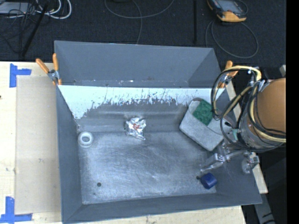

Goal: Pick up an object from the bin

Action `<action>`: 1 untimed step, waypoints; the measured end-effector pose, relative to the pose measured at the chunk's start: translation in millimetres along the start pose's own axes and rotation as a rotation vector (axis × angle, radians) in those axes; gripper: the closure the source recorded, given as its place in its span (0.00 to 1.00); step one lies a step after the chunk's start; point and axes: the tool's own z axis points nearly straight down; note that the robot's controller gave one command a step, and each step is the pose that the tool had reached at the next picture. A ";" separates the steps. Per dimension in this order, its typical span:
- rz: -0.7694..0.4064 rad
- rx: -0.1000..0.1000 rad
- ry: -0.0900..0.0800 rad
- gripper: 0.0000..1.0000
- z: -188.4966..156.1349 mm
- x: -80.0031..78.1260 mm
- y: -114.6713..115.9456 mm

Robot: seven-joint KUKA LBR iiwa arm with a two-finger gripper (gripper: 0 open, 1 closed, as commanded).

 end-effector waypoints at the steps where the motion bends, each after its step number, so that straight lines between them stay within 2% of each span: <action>1: -0.088 0.005 -0.026 0.00 117.6 -2.0 -13.6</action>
Offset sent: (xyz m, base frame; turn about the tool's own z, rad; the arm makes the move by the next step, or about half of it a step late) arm 0.0108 -0.0168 -0.1172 -0.0823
